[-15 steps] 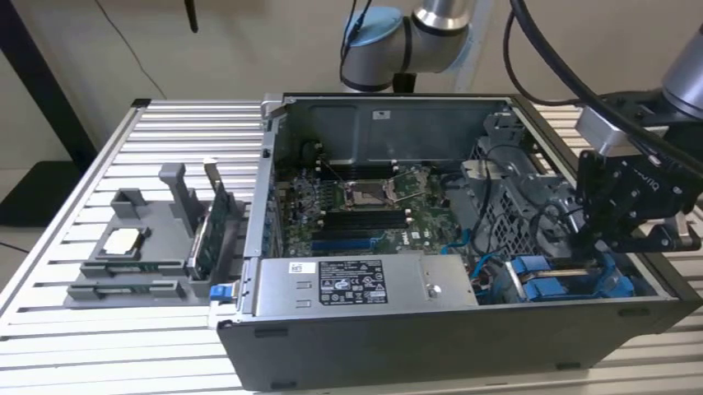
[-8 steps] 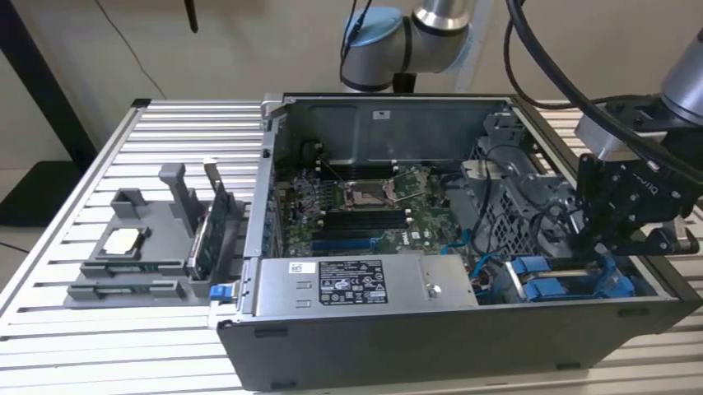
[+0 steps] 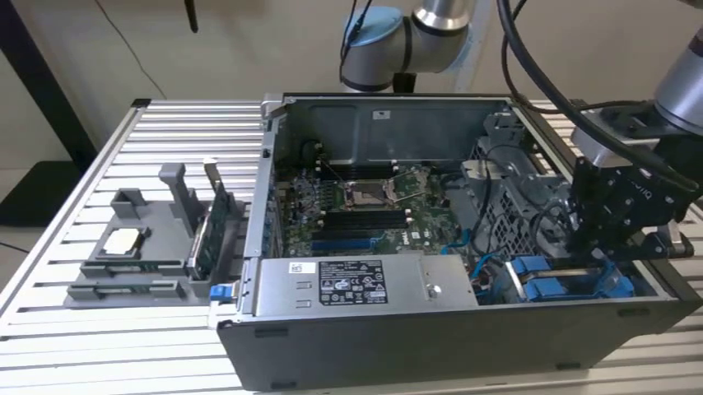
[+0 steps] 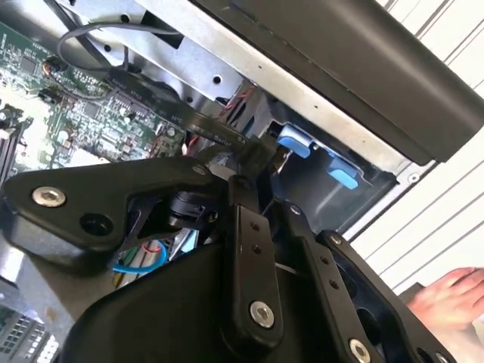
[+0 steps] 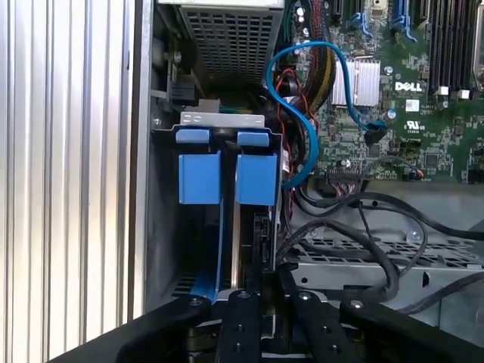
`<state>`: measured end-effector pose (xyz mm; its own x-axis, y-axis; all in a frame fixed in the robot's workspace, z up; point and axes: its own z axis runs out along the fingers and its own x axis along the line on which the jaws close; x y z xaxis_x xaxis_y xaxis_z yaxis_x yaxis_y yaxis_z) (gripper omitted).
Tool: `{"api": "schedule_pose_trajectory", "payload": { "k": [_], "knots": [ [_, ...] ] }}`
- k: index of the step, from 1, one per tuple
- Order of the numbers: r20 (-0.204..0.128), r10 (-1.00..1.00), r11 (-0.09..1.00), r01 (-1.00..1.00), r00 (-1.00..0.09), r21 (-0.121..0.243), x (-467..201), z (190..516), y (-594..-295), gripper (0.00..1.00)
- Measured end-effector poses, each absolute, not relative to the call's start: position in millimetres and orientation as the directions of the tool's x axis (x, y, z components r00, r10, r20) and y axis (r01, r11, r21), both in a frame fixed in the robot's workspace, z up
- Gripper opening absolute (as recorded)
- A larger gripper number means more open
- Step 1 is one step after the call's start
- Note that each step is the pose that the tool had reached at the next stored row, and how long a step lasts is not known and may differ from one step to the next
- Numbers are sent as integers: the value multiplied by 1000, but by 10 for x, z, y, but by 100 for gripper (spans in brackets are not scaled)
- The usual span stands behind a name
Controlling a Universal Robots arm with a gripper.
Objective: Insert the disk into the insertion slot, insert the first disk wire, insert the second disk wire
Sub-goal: 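Insert the first disk wire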
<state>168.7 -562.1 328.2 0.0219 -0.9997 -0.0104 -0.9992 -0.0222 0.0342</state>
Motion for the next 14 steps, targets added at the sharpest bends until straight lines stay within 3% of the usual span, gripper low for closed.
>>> {"api": "schedule_pose_trajectory", "payload": {
  "k": [1, 2, 8, 14],
  "knots": [
    [-10, -1000, -22, -999, 22, 34, 1687, 3283, -5622, 21],
    [-10, -1000, -22, -999, 22, 34, 1687, 3284, -5622, 27],
    [-10, -1000, -22, -999, 22, 35, 1687, 3327, -5622, 27],
    [-10, -1000, -22, -999, 22, 35, 1687, 3600, -5622, 27]
  ]
}}
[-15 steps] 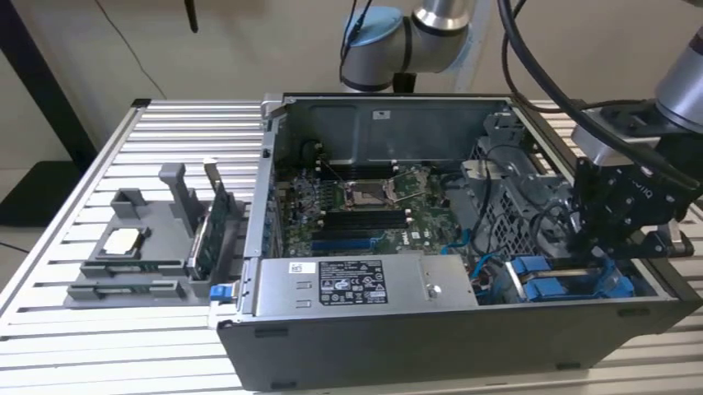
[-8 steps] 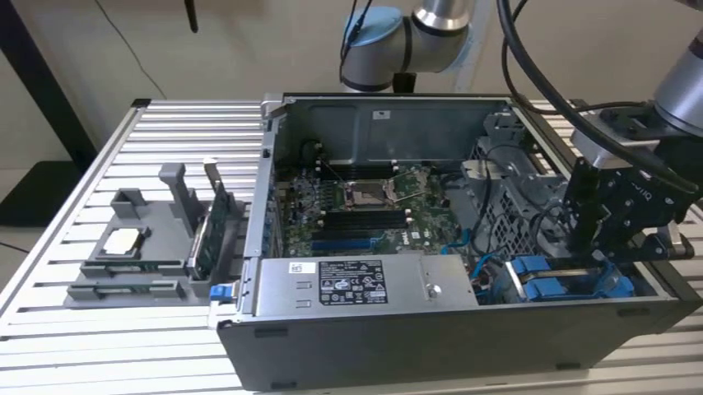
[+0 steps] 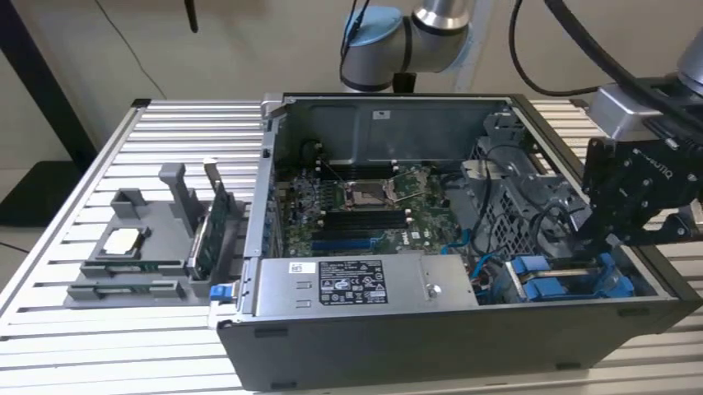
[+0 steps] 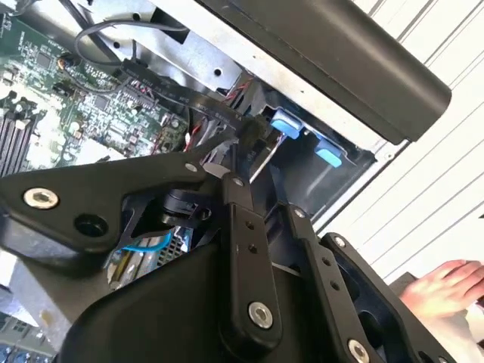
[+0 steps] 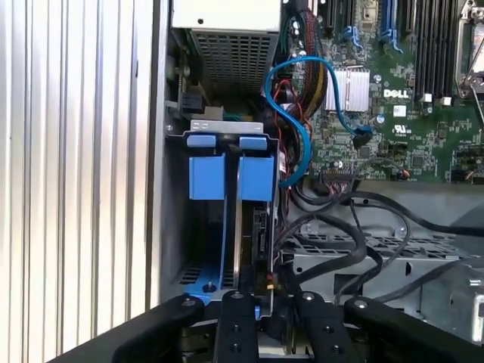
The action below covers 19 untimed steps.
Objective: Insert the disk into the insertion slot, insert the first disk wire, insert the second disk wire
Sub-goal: 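Insert the first disk wire, then insert the second disk wire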
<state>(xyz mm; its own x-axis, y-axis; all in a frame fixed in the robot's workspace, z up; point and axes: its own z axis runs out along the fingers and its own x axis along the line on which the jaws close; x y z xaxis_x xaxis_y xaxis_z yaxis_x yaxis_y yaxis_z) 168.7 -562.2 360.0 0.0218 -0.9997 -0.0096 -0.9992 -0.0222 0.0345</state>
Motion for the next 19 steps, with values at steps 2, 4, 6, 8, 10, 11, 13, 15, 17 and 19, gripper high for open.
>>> {"api": "schedule_pose_trajectory", "payload": {
  "k": [2, 4, 6, 8, 10, 11, 13, 15, 17, 19],
  "knots": [
    [-10, -1000, -22, -999, 22, 35, 1687, 3642, -5622, 27],
    [-10, -1000, -22, -999, 22, 35, 1687, 3662, -5622, 27],
    [-10, -1000, -22, -999, 22, 35, 1687, 3664, -5622, 27],
    [-10, -1000, -22, -999, 22, 35, 1687, 3665, -5622, 27],
    [-10, -1000, -22, -999, 22, 35, 1687, 3666, -5622, 27],
    [-10, -1000, -22, -999, 22, 35, 1688, 3666, -5622, 27],
    [-9, -1000, -22, -999, 22, 35, 1689, 3666, -5622, 27],
    [-10, -1000, -22, -999, 22, 35, 1689, 3666, -5621, 27],
    [-9, -1000, -22, -999, 22, 35, 1689, 3671, -5619, 27],
    [-9, -1000, -22, -999, 22, 35, 1689, 3694, -5618, 27]
  ]
}}
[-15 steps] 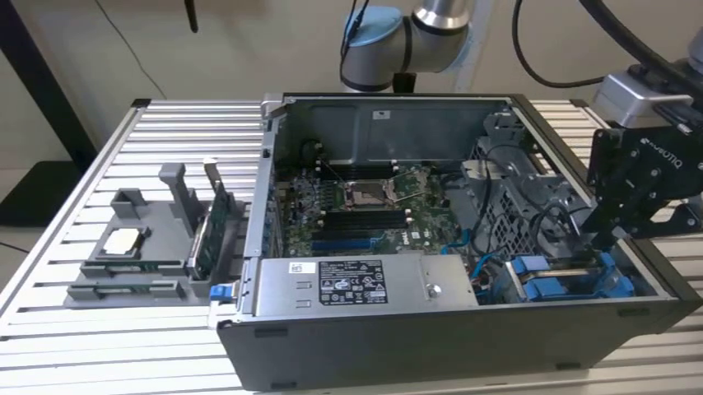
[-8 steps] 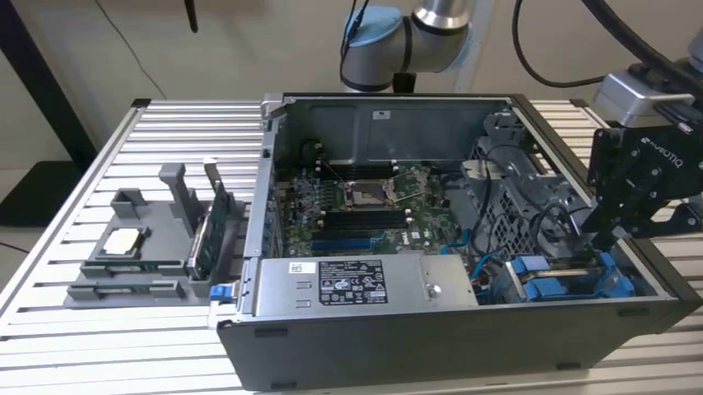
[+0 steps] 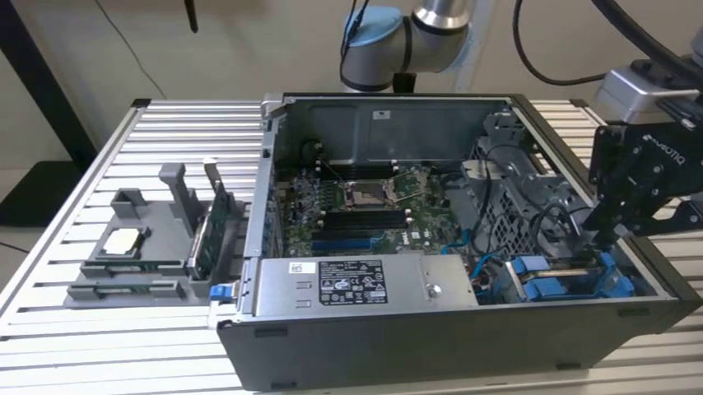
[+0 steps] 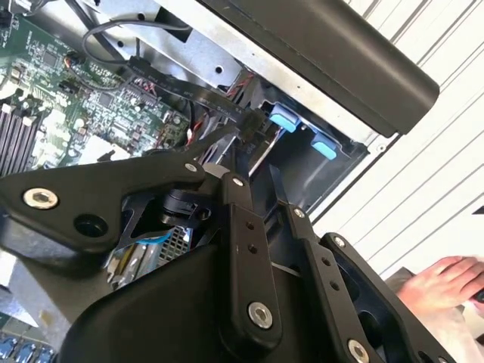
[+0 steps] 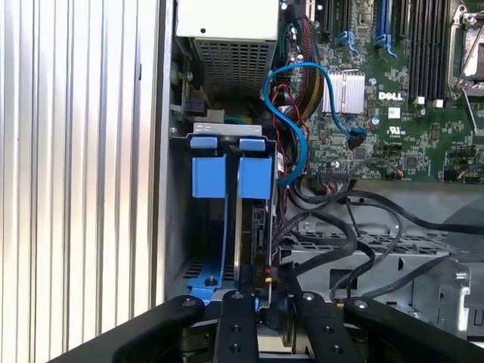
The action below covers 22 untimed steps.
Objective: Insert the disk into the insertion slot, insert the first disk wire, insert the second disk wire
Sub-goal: 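Insert the second disk wire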
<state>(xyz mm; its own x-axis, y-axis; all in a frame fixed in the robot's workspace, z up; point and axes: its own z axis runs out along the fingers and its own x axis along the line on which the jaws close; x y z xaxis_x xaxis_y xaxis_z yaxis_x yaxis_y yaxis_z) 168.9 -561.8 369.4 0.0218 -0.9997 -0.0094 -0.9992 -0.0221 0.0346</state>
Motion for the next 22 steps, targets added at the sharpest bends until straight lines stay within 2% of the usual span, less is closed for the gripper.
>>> {"api": "schedule_pose_trajectory", "payload": {
  "k": [22],
  "knots": [
    [-10, -1000, -23, -999, 22, 35, 1852, 3734, -5475, 27]
  ]
}}
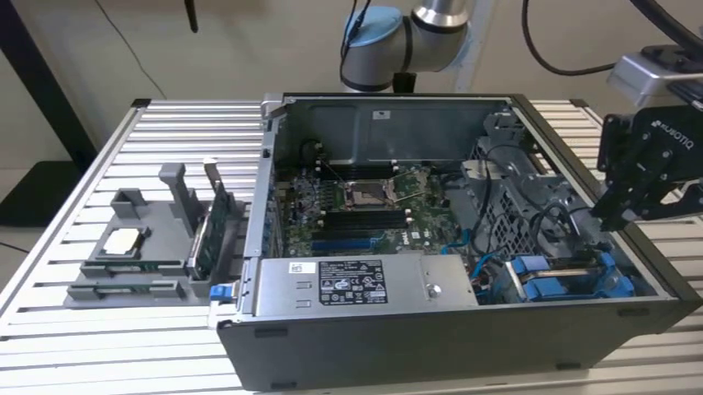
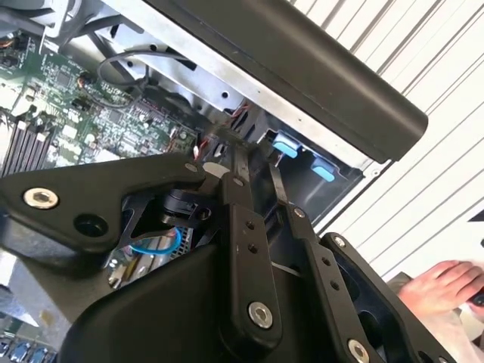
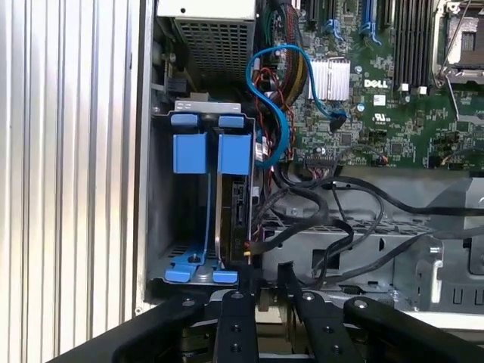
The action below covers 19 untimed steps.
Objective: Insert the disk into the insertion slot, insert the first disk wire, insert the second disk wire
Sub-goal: 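Insert the second disk wire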
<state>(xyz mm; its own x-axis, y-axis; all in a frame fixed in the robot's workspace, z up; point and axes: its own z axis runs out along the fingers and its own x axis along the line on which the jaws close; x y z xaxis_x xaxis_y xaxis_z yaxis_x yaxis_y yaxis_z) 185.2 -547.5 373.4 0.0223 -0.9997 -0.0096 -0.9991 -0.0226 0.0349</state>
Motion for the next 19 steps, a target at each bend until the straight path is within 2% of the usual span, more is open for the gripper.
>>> {"api": "schedule_pose_trajectory", "payload": {
  "k": [19],
  "knots": [
    [-17, -1000, -23, -999, 22, 48, 1942, 3698, -5471, 27]
  ]
}}
